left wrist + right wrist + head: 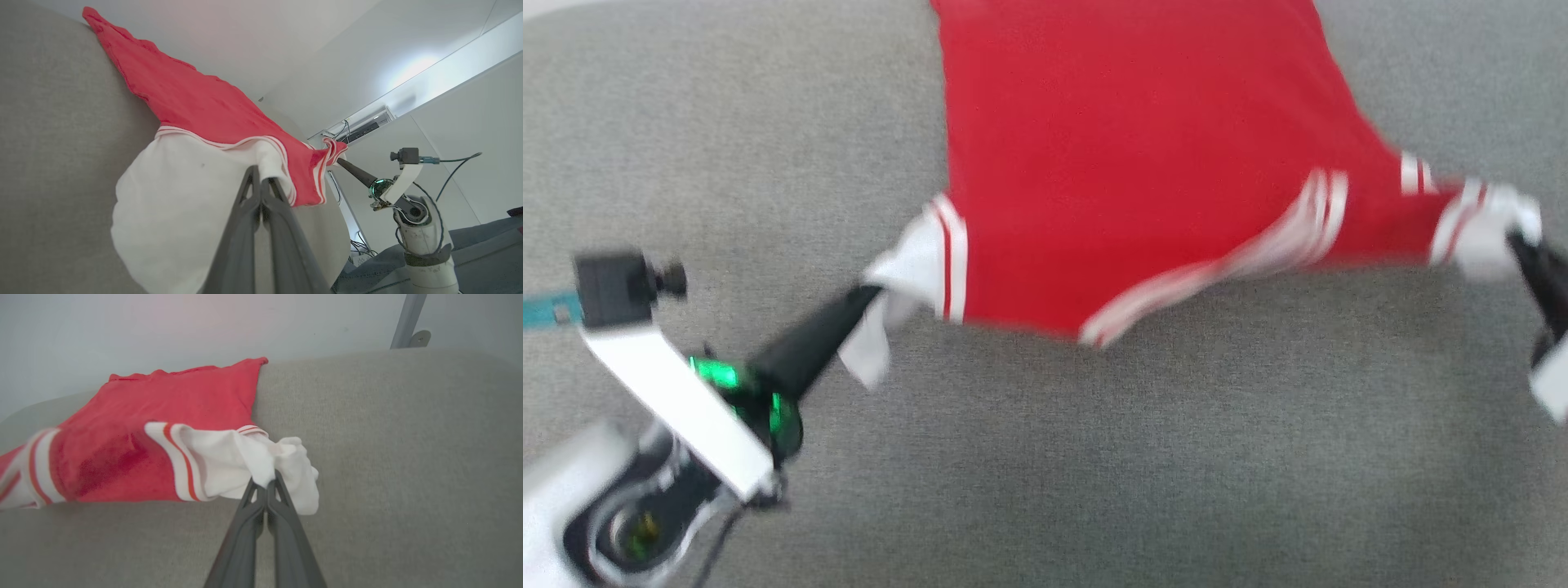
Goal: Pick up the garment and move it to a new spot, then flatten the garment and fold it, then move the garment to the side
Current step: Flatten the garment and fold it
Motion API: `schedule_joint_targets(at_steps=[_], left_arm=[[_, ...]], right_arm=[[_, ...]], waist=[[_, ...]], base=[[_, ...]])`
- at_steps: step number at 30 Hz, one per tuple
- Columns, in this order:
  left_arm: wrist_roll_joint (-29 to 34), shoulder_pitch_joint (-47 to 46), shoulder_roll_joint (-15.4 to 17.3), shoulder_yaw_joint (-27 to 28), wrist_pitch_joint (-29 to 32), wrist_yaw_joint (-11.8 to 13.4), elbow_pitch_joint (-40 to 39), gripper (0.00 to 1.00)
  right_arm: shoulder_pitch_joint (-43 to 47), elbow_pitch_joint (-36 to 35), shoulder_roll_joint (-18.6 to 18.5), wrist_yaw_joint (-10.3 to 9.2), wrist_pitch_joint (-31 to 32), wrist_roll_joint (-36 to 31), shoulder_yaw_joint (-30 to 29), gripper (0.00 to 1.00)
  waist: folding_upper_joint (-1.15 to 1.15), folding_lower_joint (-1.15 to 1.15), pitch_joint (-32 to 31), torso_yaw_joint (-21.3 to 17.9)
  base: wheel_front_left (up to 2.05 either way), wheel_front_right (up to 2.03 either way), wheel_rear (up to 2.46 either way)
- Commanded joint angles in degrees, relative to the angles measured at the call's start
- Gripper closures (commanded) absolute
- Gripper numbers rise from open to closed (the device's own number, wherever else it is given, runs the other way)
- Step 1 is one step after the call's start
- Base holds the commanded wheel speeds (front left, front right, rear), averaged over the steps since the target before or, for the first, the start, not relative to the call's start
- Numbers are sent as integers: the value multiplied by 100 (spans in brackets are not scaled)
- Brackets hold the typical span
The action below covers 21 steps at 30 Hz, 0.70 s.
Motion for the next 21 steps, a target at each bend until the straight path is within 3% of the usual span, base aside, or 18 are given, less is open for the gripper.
schedule_joint_targets(at_steps=[1,6,12,16,21], left_arm=[[21,226,64,38,-24,13,-63,100],[238,1116,220,-8,-72,13,-292,100],[385,1977,280,-61,-302,13,-403,100],[491,2402,308,-75,-474,13,-512,100],[661,2431,21,-229,-402,13,-374,100]], right_arm=[[277,-230,44,0,172,110,-98,100],[1585,-1151,318,0,896,520,-552,100],[2710,-1766,536,0,1421,892,-903,100],[3190,-1979,650,0,1494,995,-1134,100],[3218,-1670,688,0,1422,841,-911,100]], waist=[[0,0,-105,34],[0,0,-253,79],[0,0,-350,152],[0,0,-391,203],[0,0,-382,221]], base=[[0,0,0],[0,0,0],[0,0,0],[0,0,0],[0,0,0]])
